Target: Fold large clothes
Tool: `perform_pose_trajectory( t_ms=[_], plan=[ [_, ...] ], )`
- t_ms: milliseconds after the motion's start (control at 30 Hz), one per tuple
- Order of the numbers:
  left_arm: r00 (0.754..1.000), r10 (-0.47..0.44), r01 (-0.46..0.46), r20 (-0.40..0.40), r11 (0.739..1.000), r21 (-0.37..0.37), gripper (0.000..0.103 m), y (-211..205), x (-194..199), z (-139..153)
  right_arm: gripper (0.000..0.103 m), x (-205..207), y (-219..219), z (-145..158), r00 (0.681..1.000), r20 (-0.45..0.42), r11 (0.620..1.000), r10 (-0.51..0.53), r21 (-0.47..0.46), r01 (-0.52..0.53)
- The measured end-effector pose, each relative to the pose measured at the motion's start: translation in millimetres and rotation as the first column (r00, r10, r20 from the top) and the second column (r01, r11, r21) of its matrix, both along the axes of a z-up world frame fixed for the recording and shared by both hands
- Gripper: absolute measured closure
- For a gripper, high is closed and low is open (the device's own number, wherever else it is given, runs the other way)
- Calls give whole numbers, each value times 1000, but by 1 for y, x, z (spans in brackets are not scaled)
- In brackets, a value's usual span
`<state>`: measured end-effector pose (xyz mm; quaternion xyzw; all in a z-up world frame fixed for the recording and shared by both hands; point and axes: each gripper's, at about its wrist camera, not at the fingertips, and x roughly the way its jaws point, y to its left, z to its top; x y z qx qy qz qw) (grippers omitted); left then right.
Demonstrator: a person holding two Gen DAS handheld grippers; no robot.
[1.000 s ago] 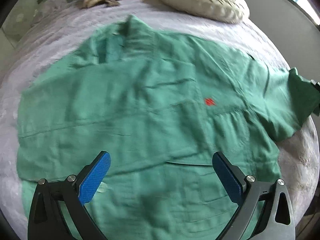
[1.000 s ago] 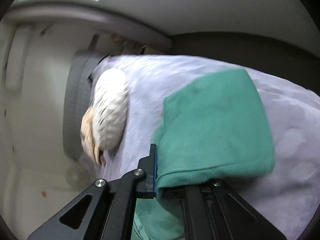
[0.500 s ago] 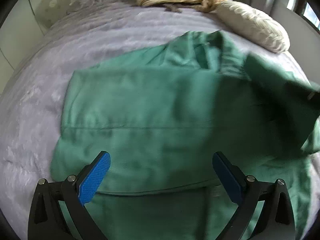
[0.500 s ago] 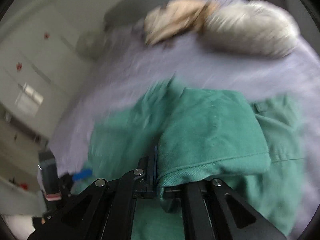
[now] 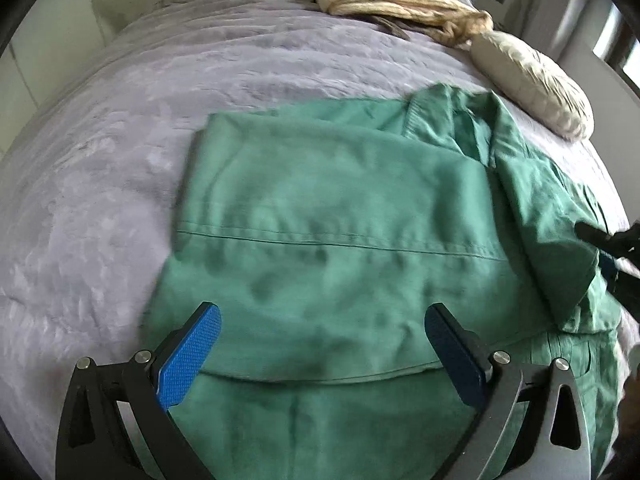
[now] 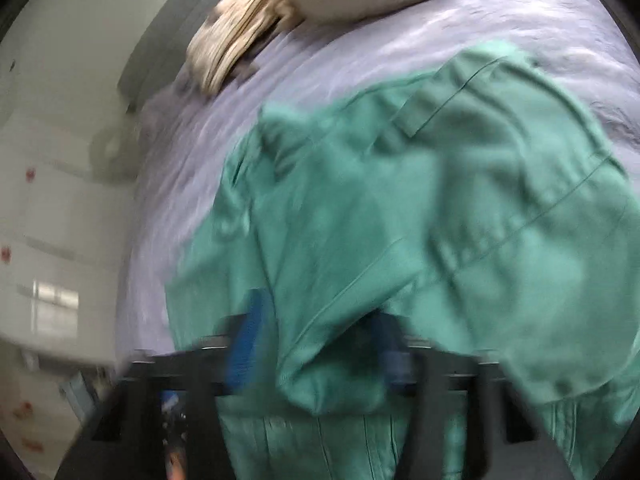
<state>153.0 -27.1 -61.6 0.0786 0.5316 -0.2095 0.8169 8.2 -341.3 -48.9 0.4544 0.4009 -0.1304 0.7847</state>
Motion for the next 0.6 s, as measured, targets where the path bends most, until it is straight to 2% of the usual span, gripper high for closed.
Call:
perform_pose_trajectory(
  t_ms=[33, 67, 133, 167, 200, 233, 267, 300, 367, 433, 500, 567, 600],
  plan=[
    [1000, 10, -10, 6, 1000, 0, 1, 7, 2, 2, 92, 7, 0, 2, 1000, 3, 1000, 2, -4, -2],
    [1000, 20, -20, 12, 1000, 2, 1, 13, 2, 4, 92, 12, 3, 7, 1000, 14, 999, 19, -30, -19],
    [999, 49, -49, 19, 999, 2, 1, 28, 5, 7, 92, 33, 32, 28, 989, 12, 975, 147, -169, -143],
    [998, 67, -67, 17, 998, 1, 1, 36, 8, 7, 92, 41, 49, 35, 977, -1, 950, 213, -233, -207],
    [997, 79, -79, 12, 997, 3, 1, 42, 10, 6, 92, 54, 78, 37, 952, -32, 907, 305, -295, -300],
    [996, 93, -93, 4, 996, 8, 1, 48, 14, 3, 91, 62, 97, 36, 930, -60, 875, 362, -321, -362],
    [994, 106, -106, -3, 994, 14, 1, 54, 17, 1, 84, 69, 114, 33, 911, -89, 847, 404, -339, -409],
    [993, 116, -116, -7, 993, 20, 1, 58, 19, -1, 79, 73, 139, 23, 877, -154, 802, 455, -358, -478],
    [992, 126, -125, -20, 992, 20, 1, 65, 22, -4, 47, 79, 167, 6, 815, -233, 741, 531, -339, -580],
    [992, 117, -117, -39, 993, 0, 1, 65, 23, -6, 45, 65, 180, 1, 781, -232, 714, 580, -318, -624],
    [994, 87, -89, -72, 995, -35, 1, 57, 23, -8, 45, 55, 179, 5, 777, -235, 707, 583, -324, -629],
    [993, 47, -55, -108, 996, -76, 1, 44, 21, -9, 44, 41, 158, 13, 805, -225, 744, 549, -307, -593],
    [991, 17, -31, -132, 994, -105, 1, 35, 20, -10, 44, 30, 136, 15, 834, -217, 782, 507, -293, -551]
  ],
)
